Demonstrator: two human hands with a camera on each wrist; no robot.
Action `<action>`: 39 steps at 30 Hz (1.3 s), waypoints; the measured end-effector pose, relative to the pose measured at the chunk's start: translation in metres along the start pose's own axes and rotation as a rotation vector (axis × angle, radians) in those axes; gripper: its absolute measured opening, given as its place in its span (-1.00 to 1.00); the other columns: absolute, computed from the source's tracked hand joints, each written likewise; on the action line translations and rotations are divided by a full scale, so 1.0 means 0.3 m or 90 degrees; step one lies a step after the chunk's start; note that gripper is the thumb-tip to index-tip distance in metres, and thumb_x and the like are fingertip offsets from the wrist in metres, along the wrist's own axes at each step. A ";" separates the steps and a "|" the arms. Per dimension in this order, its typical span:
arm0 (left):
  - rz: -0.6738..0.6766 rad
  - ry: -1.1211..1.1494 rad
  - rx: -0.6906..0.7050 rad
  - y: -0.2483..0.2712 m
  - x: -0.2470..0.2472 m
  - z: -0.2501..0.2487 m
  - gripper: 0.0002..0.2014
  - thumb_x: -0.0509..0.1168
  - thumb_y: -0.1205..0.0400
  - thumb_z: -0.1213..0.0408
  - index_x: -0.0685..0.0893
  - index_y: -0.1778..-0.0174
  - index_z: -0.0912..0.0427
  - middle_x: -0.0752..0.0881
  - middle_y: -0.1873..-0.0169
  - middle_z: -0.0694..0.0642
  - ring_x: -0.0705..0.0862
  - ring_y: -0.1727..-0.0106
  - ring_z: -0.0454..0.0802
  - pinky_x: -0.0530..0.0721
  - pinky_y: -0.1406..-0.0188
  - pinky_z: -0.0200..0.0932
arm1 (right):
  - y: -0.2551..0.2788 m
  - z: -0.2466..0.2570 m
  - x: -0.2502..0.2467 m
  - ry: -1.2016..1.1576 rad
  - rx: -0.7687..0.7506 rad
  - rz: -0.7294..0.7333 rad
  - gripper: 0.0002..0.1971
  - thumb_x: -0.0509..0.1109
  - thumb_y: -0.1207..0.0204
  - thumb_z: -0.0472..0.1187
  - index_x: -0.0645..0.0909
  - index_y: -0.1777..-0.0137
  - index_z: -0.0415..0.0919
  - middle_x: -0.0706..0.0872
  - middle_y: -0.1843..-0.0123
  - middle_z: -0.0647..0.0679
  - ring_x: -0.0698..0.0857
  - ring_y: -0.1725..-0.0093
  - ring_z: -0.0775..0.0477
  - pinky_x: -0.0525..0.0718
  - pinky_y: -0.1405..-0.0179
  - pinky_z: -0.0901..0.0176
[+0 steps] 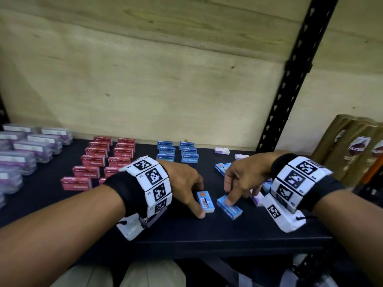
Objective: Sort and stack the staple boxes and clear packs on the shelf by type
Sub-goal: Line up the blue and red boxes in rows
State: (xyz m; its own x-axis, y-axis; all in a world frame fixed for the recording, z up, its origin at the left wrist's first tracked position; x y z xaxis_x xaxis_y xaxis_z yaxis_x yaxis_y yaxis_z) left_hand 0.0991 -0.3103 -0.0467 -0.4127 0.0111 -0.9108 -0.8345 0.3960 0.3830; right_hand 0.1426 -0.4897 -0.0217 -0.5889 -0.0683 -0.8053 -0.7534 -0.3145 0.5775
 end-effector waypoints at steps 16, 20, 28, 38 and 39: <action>-0.065 -0.049 0.045 0.043 -0.012 0.021 -0.54 0.35 -0.48 -0.31 0.70 -0.20 -0.16 0.66 0.01 -0.19 0.62 -0.07 -0.13 0.62 -0.17 -0.09 | 0.007 0.050 0.053 0.125 0.026 -0.057 -0.64 0.58 -0.37 -0.12 0.56 -0.11 -0.05 0.84 -0.03 -0.13 0.72 0.26 -0.02 0.71 0.15 0.15; -0.033 -0.076 -0.003 0.046 -0.028 0.089 -0.48 0.25 -0.48 -0.42 0.78 0.02 -0.06 0.75 0.09 -0.12 0.68 0.01 -0.12 0.64 0.04 -0.16 | -0.001 0.058 0.055 0.129 0.021 -0.063 -0.67 0.55 -0.35 -0.08 0.51 -0.04 0.00 0.82 -0.06 -0.14 0.71 0.21 -0.03 0.70 0.11 0.11; -0.061 -0.037 0.051 0.033 -0.026 0.161 -0.50 0.30 -0.58 -0.23 0.78 0.07 0.21 0.62 0.47 0.01 0.51 0.50 -0.23 0.49 0.38 -0.34 | -0.015 0.083 0.059 0.146 -0.017 -0.123 -0.68 0.54 -0.31 -0.01 0.53 -0.01 0.04 0.79 -0.03 -0.05 0.74 0.06 -0.05 0.72 0.03 0.05; -0.037 -0.023 0.053 0.044 -0.036 0.177 -0.75 0.38 -0.61 0.00 0.78 -0.01 0.10 0.72 0.35 -0.10 0.64 0.41 -0.21 0.61 0.29 -0.28 | -0.034 0.100 0.054 0.182 -0.043 -0.169 -0.64 0.59 -0.36 0.07 0.66 -0.11 0.01 0.75 -0.02 0.06 0.72 -0.02 -0.01 0.71 -0.11 0.06; -0.042 -0.042 0.043 0.043 -0.034 0.179 -0.79 0.39 -0.62 0.03 0.76 -0.03 0.07 0.71 0.32 -0.14 0.63 0.38 -0.24 0.61 0.26 -0.29 | -0.037 0.100 0.051 0.175 -0.049 -0.174 -0.64 0.61 -0.35 0.07 0.68 -0.10 0.00 0.78 -0.01 0.05 0.73 -0.02 0.00 0.71 -0.10 0.08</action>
State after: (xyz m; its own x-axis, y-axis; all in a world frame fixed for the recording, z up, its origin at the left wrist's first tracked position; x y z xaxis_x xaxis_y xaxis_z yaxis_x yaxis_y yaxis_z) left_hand 0.1122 -0.2560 -0.0408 -0.3304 0.0426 -0.9429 -0.8315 0.4594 0.3122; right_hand 0.1333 -0.4588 -0.0364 -0.2613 -0.2193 -0.9400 -0.8417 -0.4249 0.3331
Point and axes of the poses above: each hand's wrist, its own y-axis away from the middle knuckle, its own x-axis out of the palm, z = x × y, the point moved 1 cm from there along -y, towards the middle knuckle
